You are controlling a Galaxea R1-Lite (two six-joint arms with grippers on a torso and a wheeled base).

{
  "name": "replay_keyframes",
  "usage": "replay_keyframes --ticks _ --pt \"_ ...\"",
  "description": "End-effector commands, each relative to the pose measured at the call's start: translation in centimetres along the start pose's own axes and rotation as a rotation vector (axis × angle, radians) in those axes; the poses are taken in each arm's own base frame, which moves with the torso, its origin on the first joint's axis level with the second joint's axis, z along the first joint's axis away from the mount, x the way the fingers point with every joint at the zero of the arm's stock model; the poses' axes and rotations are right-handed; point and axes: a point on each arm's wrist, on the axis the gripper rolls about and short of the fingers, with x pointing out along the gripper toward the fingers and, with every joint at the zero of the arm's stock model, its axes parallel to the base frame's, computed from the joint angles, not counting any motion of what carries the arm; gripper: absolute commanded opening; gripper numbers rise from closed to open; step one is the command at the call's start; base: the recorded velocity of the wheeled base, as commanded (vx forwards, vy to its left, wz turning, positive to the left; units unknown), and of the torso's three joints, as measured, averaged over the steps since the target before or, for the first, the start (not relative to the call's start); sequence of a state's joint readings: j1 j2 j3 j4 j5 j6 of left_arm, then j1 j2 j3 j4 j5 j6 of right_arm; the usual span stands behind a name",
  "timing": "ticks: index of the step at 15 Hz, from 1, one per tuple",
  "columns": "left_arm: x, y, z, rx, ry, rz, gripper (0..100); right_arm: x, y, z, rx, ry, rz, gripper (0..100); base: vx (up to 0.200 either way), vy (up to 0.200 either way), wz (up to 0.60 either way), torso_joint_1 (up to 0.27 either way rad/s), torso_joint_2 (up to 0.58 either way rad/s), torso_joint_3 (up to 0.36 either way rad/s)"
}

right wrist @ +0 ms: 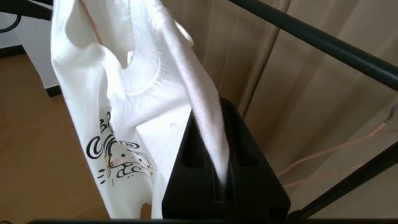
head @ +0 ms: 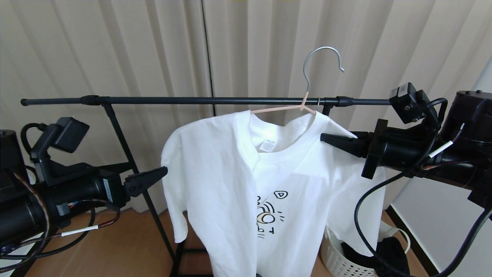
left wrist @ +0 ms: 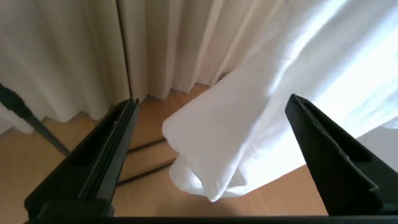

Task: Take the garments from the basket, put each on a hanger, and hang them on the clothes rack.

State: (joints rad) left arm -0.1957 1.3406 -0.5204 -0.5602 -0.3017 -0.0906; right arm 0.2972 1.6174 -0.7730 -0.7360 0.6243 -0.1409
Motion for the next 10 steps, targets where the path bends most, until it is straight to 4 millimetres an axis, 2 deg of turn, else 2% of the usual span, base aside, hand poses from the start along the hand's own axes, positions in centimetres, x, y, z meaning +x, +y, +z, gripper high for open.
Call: replay_keyframes --ticks 1,2,3,6,10 --pt "-2.1 -1.4 2.7 0.034 -0.086 -0.062 100 0.1 0.0 -0.1 0.001 0.004 0.003 0 0.0 0.0 0.0 0.0 0.0 0.0" --pt "-2.2 -2.0 3.4 0.039 -0.082 -0.086 100 0.1 0.0 -0.2 0.002 0.005 0.003 0 0.0 0.0 0.0 0.0 0.0 0.0" --pt "-2.6 -3.4 5.2 0.049 -0.072 -0.139 100 0.2 0.0 -0.2 0.004 0.008 0.003 0 0.0 0.0 0.0 0.0 0.0 0.0" --pt "-2.8 -6.1 8.7 0.067 -0.023 -0.247 100 0.3 0.2 -0.4 0.003 0.012 0.011 0 0.0 0.0 0.0 0.0 0.0 0.0" --pt "-0.2 -8.5 10.0 0.083 0.122 -0.337 100 0.6 0.9 -0.8 0.01 0.025 0.041 0 0.0 0.0 0.0 0.0 0.0 0.0"
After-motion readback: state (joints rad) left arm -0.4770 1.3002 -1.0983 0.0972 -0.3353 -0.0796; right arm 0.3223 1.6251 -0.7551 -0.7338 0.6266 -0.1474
